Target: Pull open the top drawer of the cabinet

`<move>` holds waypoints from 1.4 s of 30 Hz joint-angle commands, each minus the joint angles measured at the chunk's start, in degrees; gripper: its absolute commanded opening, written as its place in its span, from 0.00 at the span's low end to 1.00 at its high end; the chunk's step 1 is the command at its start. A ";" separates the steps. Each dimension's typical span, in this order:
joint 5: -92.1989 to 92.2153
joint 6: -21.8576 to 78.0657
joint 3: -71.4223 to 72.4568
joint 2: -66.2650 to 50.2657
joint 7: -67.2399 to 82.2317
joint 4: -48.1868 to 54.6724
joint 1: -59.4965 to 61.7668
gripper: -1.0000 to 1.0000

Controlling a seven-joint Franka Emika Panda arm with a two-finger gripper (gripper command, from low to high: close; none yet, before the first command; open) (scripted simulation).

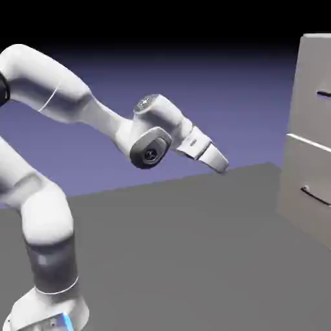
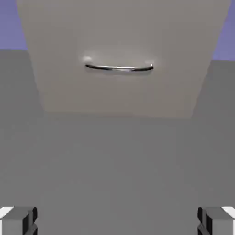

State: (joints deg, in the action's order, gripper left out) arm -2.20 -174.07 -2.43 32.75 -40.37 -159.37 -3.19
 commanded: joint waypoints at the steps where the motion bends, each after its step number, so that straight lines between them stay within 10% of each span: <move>1: -1.83 -0.06 -2.02 0.08 1.74 1.36 -2.08 0.50; 42: -76.65 -2.33 -84.72 3.24 72.80 56.88 -87.21 0.50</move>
State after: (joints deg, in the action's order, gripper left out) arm -78.85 -176.40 -87.15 35.99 32.44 -102.49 -90.40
